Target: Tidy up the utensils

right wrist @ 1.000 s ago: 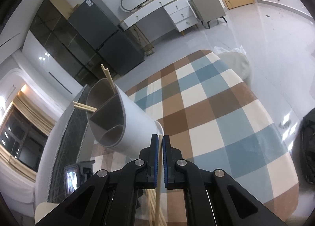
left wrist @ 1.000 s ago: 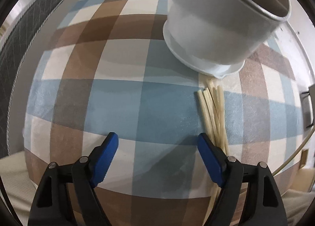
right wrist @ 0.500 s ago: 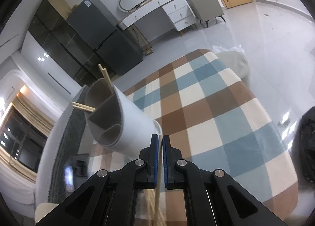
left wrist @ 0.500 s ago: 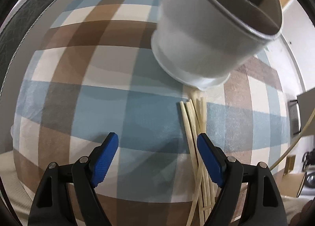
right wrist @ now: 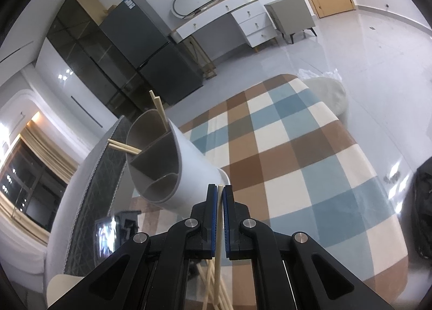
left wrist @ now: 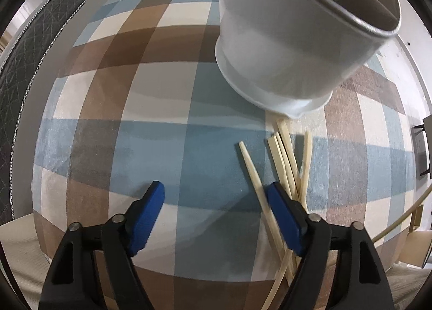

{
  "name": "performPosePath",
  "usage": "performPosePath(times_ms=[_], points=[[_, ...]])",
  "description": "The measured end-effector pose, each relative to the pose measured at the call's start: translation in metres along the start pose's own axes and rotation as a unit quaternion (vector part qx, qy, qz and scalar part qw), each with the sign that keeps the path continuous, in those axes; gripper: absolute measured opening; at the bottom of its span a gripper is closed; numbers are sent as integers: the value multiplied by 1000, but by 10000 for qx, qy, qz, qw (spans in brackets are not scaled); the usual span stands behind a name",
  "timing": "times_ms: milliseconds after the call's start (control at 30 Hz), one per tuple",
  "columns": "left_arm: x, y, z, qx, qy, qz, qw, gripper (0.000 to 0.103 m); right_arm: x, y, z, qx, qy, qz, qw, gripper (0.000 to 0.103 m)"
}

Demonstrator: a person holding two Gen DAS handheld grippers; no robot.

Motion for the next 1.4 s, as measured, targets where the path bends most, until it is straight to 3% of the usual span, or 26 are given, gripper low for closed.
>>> performPosePath(times_ms=[167, 233, 300, 500, 733, 933, 1133, 1400], points=[[-12, 4, -20, -16, -30, 78, 10000, 38, -1, -1, 1, 30, 49, 7, 10000, 4], [-16, 5, -31, 13, -112, 99, 9999, 13, -1, -1, 1, 43, 52, 4, 10000, 4], [-20, 5, -37, 63, -111, 103, 9999, 4, -2, 0, 1, 78, 83, -9, 9999, 4], [-28, 6, -37, 390, -42, 116, 9992, 2, 0, 3, 6, 133, 207, -1, 9997, 4], [-35, 45, -21, 937, 44, -458, 9945, 1, 2, 12, 25, 250, 635, -133, 9976, 4], [-29, 101, -1, 1400, 4, -1283, 9818, 0, 5, 24, 40, 310, 868, -218, 9955, 3], [-19, 119, 27, 1744, -128, -1824, 9676, 0, 10, 35, 62, 328, 1198, -311, 9918, 3], [-11, 131, 40, 1865, -460, -2078, 9591, 0, 14, 46, 85, 452, 1494, -525, 9864, 3]])
Point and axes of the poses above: each gripper's, at about its wrist camera, not at the fingertips, and y roughly against the way its jaws point, z to its left, x to its underside, the point moved 3 cm from there along -y, roughly the way its jaws point, and after that the axes turned 14 degrees about y, right-handed, at the moved point
